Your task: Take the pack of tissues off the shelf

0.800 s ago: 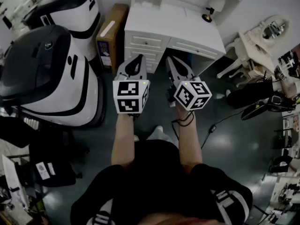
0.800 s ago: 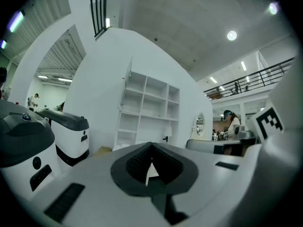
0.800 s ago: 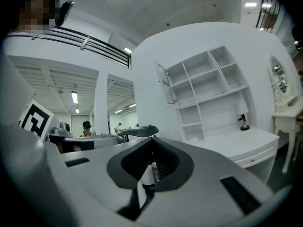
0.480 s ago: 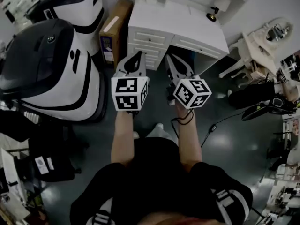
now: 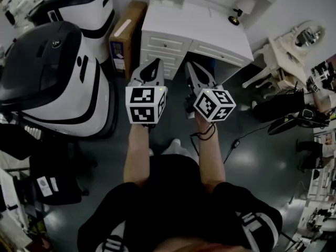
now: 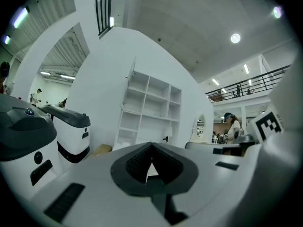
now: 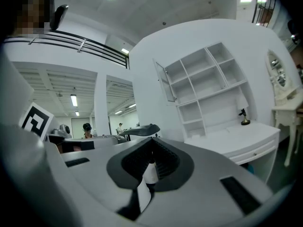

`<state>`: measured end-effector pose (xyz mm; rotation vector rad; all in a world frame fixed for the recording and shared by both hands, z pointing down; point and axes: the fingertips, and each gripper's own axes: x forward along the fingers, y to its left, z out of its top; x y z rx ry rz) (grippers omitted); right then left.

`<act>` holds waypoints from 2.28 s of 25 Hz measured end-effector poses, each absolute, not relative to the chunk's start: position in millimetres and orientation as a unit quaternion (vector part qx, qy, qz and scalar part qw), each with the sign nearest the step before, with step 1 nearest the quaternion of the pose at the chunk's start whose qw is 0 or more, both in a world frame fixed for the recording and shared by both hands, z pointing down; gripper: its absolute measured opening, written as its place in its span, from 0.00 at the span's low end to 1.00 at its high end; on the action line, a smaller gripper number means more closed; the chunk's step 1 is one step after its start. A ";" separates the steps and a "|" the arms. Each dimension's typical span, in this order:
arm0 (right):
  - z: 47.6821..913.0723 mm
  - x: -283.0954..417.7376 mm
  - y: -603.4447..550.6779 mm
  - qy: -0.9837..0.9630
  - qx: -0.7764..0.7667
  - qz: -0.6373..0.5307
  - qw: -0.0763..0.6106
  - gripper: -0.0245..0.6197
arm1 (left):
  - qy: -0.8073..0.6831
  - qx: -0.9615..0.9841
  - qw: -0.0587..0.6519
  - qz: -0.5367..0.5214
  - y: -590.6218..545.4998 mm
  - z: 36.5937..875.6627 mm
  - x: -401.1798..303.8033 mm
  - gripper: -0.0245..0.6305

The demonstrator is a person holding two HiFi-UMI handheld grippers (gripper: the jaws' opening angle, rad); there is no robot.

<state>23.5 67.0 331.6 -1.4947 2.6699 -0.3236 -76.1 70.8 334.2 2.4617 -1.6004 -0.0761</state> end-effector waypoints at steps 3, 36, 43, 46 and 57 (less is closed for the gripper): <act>335.3 22.1 68.3 0.866 -0.487 -0.107 0.025 0.07 | -0.540 0.834 0.110 -0.025 72.1 338.6 -76.8 0.05; 372.8 22.8 34.0 0.862 -0.485 -0.145 -0.007 0.07 | -0.536 0.827 0.165 -0.041 35.6 363.6 -82.4 0.05; 395.4 35.6 5.5 0.856 -0.488 -0.167 -0.028 0.07 | -0.533 0.825 0.181 -0.057 6.1 364.0 -78.0 0.05; 401.5 55.5 -13.3 0.847 -0.501 -0.175 -0.032 0.07 | -0.542 0.819 0.182 -0.053 -13.9 371.9 -70.3 0.05; 432.2 99.6 -96.7 0.834 -0.506 -0.215 -0.043 0.07 | -0.549 0.805 0.224 -0.024 -102.1 416.3 -33.4 0.05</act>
